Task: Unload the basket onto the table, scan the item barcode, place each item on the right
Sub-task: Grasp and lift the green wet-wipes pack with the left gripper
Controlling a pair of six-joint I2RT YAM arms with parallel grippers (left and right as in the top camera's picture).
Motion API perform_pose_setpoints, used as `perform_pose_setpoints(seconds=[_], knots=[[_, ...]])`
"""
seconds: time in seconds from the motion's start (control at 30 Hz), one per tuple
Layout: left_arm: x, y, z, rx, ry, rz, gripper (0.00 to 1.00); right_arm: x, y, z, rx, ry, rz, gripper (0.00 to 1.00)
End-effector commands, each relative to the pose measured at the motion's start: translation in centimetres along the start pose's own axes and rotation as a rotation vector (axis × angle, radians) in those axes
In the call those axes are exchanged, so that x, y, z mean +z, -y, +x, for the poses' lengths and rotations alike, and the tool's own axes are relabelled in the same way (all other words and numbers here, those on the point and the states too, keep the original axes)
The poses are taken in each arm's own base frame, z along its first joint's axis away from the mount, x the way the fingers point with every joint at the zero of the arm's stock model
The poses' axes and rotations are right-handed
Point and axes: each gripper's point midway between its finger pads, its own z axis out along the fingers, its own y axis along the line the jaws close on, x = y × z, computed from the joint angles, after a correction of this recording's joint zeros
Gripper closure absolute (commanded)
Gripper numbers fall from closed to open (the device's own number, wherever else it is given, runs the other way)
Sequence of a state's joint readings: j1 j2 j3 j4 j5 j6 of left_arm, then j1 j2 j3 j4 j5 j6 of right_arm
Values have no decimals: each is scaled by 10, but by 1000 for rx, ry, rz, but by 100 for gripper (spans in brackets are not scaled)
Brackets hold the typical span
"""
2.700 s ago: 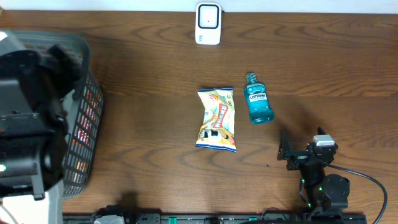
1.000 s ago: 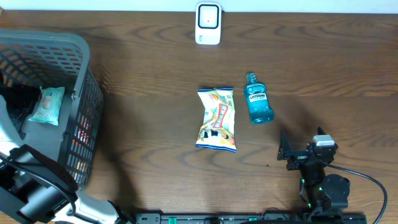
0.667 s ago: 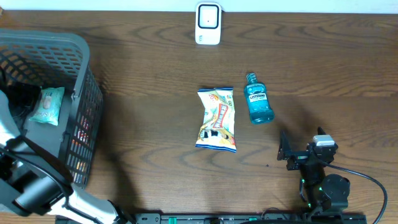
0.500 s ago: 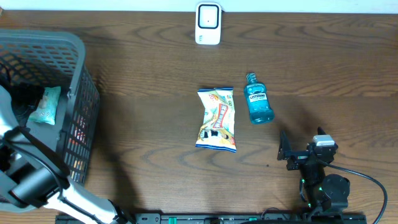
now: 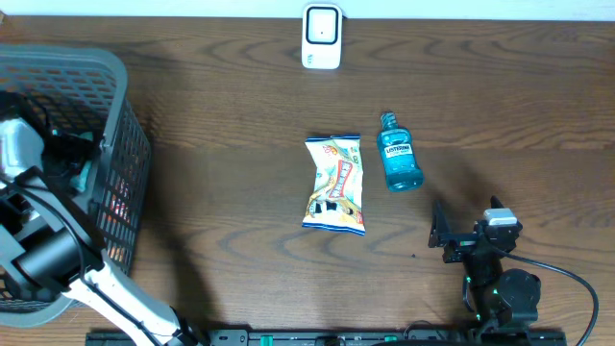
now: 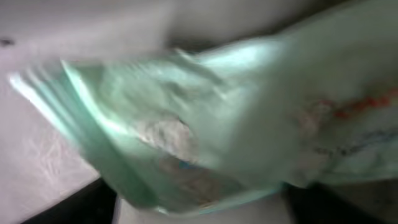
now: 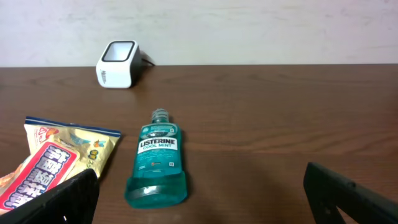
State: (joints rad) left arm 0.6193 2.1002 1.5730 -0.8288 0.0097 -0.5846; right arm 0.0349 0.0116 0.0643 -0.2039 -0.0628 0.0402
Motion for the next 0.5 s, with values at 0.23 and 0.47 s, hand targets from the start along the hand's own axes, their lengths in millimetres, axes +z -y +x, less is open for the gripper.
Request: perform_pose_setpoints(seconds=[0.23,0.47], knots=[[16,-18,10,68,55,-158,92,0,-2,0,-15,2,-6,1],[-35,-10,0,55,142,-80,93,0,-2,0,-15,2,-6,1]])
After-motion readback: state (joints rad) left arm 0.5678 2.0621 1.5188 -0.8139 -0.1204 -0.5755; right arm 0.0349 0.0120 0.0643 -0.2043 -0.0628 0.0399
